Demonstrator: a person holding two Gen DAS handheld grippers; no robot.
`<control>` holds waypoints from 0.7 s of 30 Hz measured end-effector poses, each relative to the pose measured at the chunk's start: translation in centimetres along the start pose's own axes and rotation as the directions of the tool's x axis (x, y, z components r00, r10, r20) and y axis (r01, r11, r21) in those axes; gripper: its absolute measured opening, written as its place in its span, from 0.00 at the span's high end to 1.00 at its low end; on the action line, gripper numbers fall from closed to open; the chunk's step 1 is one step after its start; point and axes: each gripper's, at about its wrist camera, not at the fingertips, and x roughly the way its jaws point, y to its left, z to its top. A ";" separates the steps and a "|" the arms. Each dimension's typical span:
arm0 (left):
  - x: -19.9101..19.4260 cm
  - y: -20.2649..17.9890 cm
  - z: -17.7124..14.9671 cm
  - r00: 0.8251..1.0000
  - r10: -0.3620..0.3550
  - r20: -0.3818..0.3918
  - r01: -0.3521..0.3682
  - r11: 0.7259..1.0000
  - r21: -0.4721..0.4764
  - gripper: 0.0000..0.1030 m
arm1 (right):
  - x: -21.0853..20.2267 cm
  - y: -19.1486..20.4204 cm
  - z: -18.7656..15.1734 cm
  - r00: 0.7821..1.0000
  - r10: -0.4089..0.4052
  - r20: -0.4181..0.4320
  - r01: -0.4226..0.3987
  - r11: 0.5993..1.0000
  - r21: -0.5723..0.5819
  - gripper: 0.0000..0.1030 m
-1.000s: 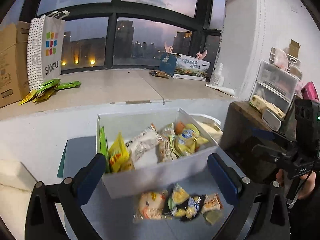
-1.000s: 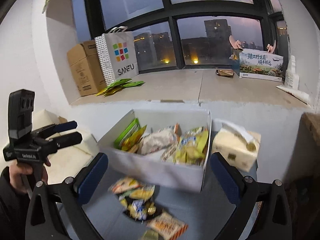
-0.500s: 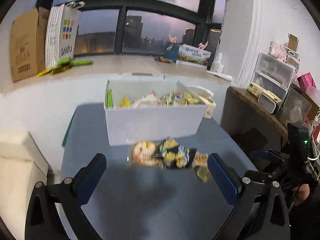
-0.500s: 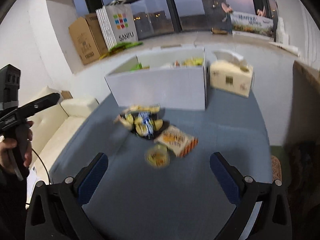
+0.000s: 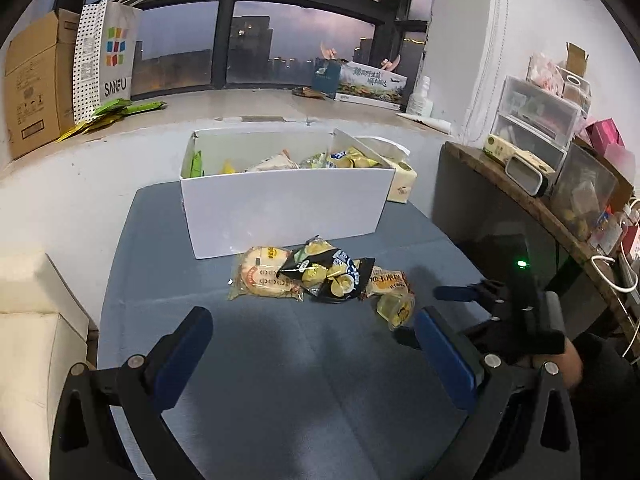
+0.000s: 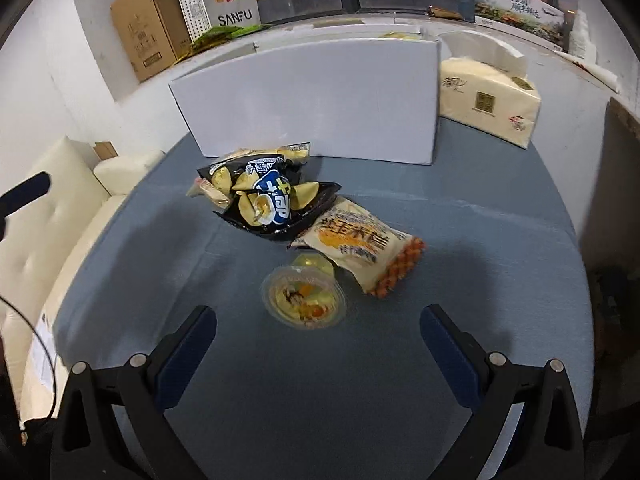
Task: Organize snacks
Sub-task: 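Grasp the second jelly cup with the right tool while the left tool grasps the black-and-yellow bag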
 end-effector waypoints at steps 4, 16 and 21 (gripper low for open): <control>0.4 0.2 0.0 1.000 0.006 -0.011 -0.006 1.000 -0.003 0.00 | 1.2 0.8 0.4 1.000 -0.006 -0.016 0.006 1.000 -0.003 0.00; 1.0 0.8 -0.3 1.000 0.003 -0.029 -0.004 1.000 -0.020 0.00 | 2.0 1.1 0.5 0.997 -0.068 -0.032 0.067 0.997 -0.026 0.51; 2.1 0.7 -0.2 0.999 0.007 -0.050 -0.006 1.000 0.006 0.00 | 1.3 0.3 0.2 0.999 -0.044 -0.022 0.044 0.999 -0.001 0.51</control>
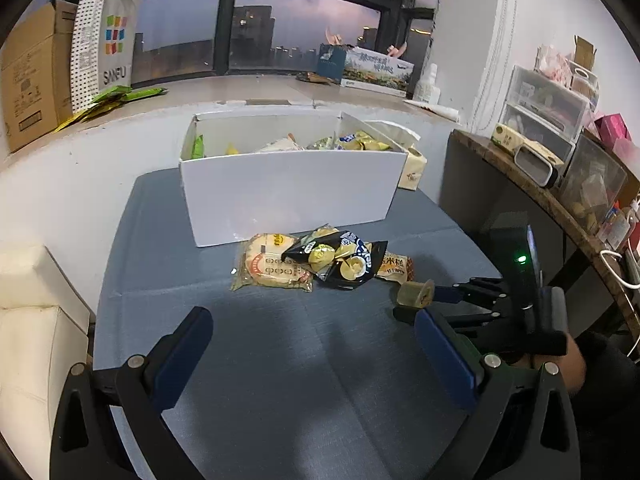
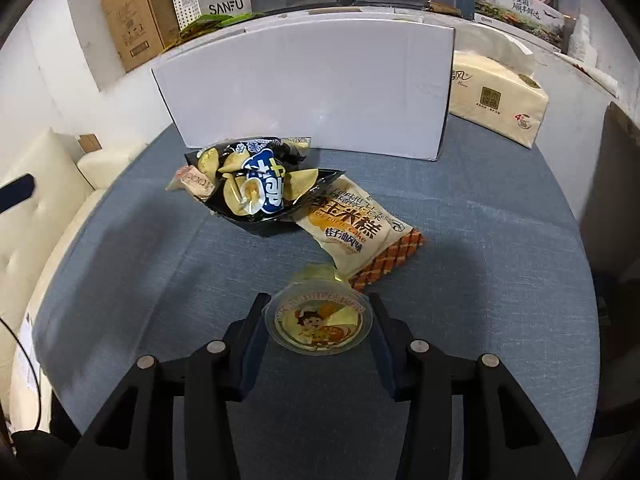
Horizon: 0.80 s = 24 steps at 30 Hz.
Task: Organize snacks
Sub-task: 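Grasp the second jelly cup with the right tool while the left tool grasps the black-and-yellow bag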
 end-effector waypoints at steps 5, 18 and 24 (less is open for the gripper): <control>2.0 -1.2 0.7 0.999 -0.014 -0.033 0.016 0.997 0.072 0.00 | -1.7 -0.6 -0.7 0.999 0.027 0.027 -0.027 1.000 0.008 0.51; 13.3 -6.7 4.1 0.986 0.091 -0.143 -0.017 0.892 0.451 0.00 | -5.4 -3.6 -3.0 0.998 0.017 0.054 -0.022 0.996 0.088 0.51; 16.8 -6.2 3.7 0.967 0.119 -0.224 0.000 0.883 0.469 0.00 | -5.6 -4.4 -3.2 0.998 0.023 0.060 -0.029 0.995 0.100 0.50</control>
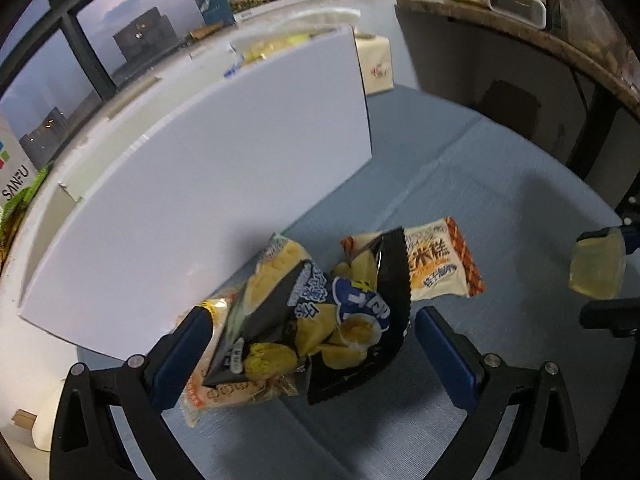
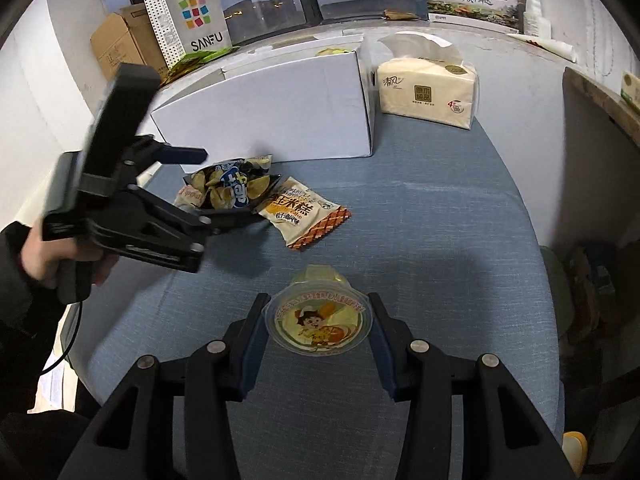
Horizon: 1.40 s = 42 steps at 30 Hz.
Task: Organize snacks
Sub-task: 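Grasp the second jelly cup with the right tool while the left tool grasps the black-and-yellow bag, then drop the jelly cup into the white box while the left tool drops the black bag in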
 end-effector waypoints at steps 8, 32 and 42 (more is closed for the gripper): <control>-1.4 2.6 -1.5 0.995 -0.075 0.070 0.084 0.987 -0.138 0.28 | -0.2 1.5 0.2 1.000 0.019 0.012 -0.018 0.999 -0.037 0.50; -17.2 16.0 0.8 0.836 -0.049 0.546 0.318 0.854 -0.411 0.28 | -3.5 6.0 14.4 0.962 0.158 0.224 -0.127 0.981 -0.143 0.50; -10.5 23.3 8.2 0.897 -0.039 0.440 0.272 0.835 -0.479 0.28 | 1.2 6.9 28.0 0.970 0.085 0.227 -0.054 0.989 -0.139 0.50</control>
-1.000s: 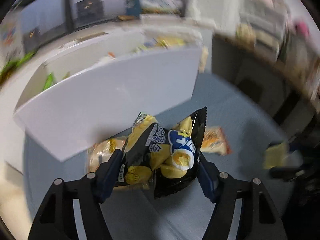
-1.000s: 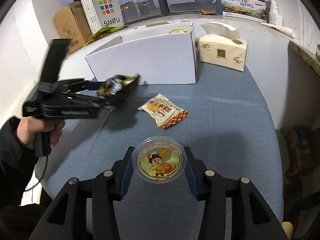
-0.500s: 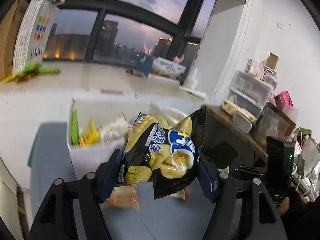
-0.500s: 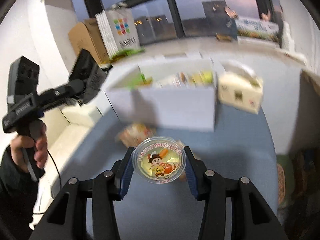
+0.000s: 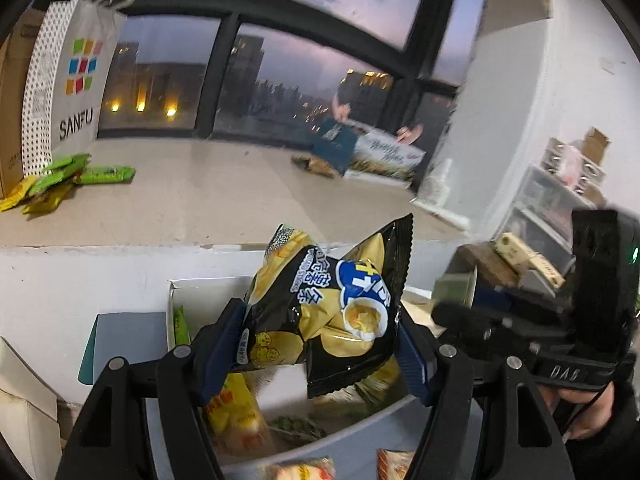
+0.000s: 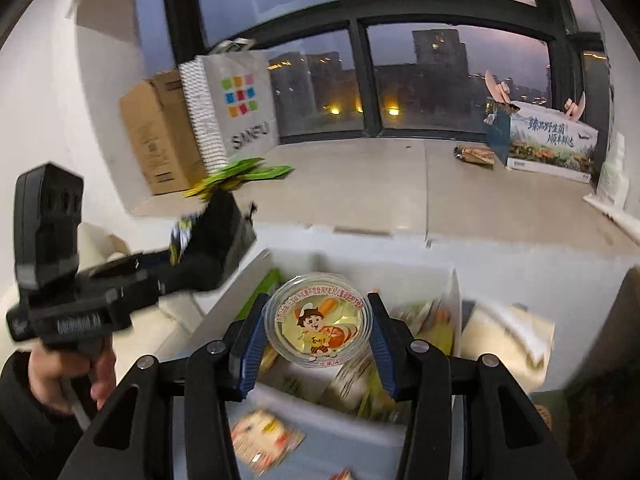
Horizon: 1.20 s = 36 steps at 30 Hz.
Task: Organize snacks
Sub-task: 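Drop the jelly cup into the white box while the left tool drops the black bag in, then grasp the orange-patterned cake pack with the right tool while the left tool grasps the round pastry bag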
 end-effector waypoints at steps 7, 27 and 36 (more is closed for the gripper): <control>5.3 1.5 -0.4 0.992 0.084 -0.093 -0.083 0.996 0.020 0.27 | 6.4 -2.9 2.4 0.991 -0.075 -0.112 0.078 0.997 0.021 0.50; 3.3 0.3 -3.4 0.982 0.137 -0.128 -0.131 0.990 0.051 0.00 | 4.2 -3.2 0.8 0.980 -0.178 -0.092 0.174 0.984 -0.048 0.00; -2.6 -2.1 -6.6 0.993 0.095 -0.065 -0.090 0.993 0.072 0.00 | -1.9 -2.0 -2.8 0.992 -0.123 -0.009 0.122 0.990 -0.075 0.00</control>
